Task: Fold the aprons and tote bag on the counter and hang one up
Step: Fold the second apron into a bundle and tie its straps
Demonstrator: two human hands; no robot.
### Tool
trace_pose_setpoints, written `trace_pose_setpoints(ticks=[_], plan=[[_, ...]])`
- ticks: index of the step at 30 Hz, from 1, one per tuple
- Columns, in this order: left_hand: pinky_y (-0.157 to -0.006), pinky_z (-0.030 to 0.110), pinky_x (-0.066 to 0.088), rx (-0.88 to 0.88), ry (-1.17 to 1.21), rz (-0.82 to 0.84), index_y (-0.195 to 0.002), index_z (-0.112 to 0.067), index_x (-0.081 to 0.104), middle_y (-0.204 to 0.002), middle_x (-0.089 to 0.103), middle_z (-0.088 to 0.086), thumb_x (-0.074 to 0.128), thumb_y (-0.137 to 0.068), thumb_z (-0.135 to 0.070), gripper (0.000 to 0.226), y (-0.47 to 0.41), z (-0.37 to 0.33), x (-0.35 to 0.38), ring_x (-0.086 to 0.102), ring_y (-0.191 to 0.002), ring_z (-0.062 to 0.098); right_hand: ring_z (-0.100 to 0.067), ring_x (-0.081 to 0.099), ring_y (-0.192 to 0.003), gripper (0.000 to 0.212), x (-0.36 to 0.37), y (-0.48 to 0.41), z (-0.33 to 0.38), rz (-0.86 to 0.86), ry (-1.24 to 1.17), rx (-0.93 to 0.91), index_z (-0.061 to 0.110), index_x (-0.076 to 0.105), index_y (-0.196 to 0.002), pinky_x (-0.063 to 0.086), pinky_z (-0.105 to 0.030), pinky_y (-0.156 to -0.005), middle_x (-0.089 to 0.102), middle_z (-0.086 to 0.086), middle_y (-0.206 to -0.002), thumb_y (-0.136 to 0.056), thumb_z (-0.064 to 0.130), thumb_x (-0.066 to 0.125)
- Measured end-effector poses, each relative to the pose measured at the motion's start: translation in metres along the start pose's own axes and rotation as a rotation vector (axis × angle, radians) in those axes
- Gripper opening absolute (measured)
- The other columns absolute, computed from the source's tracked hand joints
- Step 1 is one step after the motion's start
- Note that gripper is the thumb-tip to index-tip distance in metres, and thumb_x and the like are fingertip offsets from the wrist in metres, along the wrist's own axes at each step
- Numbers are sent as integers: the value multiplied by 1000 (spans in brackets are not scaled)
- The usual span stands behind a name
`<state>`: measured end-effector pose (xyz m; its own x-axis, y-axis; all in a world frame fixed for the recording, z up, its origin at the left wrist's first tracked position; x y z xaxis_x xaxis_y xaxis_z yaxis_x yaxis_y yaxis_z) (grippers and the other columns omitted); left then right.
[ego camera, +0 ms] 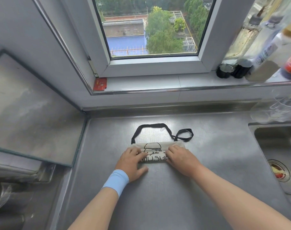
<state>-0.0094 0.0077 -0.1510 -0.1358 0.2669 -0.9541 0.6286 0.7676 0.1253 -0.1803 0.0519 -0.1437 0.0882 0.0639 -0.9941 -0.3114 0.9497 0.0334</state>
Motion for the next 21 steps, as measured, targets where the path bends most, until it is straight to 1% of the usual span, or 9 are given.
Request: trace_pose_setpoints(ticks=[2,4,6,9,13,15,18,19,21], plan=[[-93,28,45,-41,77,32,-123,-32,58,-121,53,-11,66,-77,-53,51,-3,8,-3,47,-112,14,-22,60,-70,14,-1,-4,0,25,47,17,15,59,-81,46,-33,-49,58,-3,-79,-83,20,72],[-92,30,48,-90,168,7,-120,-28,60,-118,57,-8,69,-83,-38,40,-9,15,-10,52,-110,14,-27,60,-81,5,-3,-8,-3,70,4,66,14,58,-91,50,-38,-58,58,-6,-91,-89,8,57],[-90,28,46,-198,248,5,-120,-30,58,-112,57,-5,63,-89,-32,31,-15,25,-14,57,-104,13,-29,57,-90,22,-5,-14,-5,93,-9,102,12,55,-103,46,-40,-65,52,-8,-106,-91,2,39],[-84,30,46,-284,263,40,-117,-33,55,-107,56,-1,53,-95,-36,22,-27,37,-9,59,-100,20,-30,55,-94,23,-9,-25,-13,77,-27,151,12,53,-109,37,-37,-60,44,-7,-120,-94,6,36],[-84,34,46,-305,175,49,-123,-28,48,-115,61,-2,46,-99,-37,26,-43,39,-11,55,-105,24,-25,57,-81,15,-9,-31,-33,7,45,231,18,52,-110,37,-36,-54,58,-2,-99,-96,18,48],[-82,34,45,-331,107,32,-122,-26,50,-119,55,-3,49,-97,-33,26,-50,39,-13,55,-103,24,-25,54,-75,20,-9,-35,-35,-25,122,219,19,56,-105,39,-36,-58,60,-3,-85,-87,12,55],[-74,34,45,-246,-154,-113,-101,-28,64,-101,60,-2,68,-79,-17,25,-61,20,-26,57,-89,24,-27,51,-82,31,-9,-44,-28,-86,163,158,19,60,-102,42,-38,-69,60,-5,-90,-80,4,43],[-72,34,46,-171,-174,-164,-94,-27,67,-97,63,-2,65,-72,-9,28,-65,8,-27,59,-86,24,-28,53,-87,35,-11,-47,-22,-110,140,141,18,61,-102,45,-38,-72,61,-6,-98,-80,5,37],[-79,35,46,27,-172,-193,-94,-24,70,-99,68,0,52,-73,-11,31,-68,-24,-21,63,-90,26,-31,59,-104,40,-9,-51,-11,-118,27,124,15,64,-106,51,-42,-85,63,-10,-116,-83,9,32]])
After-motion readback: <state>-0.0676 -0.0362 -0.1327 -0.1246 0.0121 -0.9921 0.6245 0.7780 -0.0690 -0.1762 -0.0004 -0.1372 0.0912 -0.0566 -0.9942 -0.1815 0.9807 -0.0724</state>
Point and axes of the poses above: each hand's wrist, its own y-axis away from the middle knuckle, its own x-axis out of the palm, z = x × y, the point moved 9 cm from there along -y, towards the middle knuckle
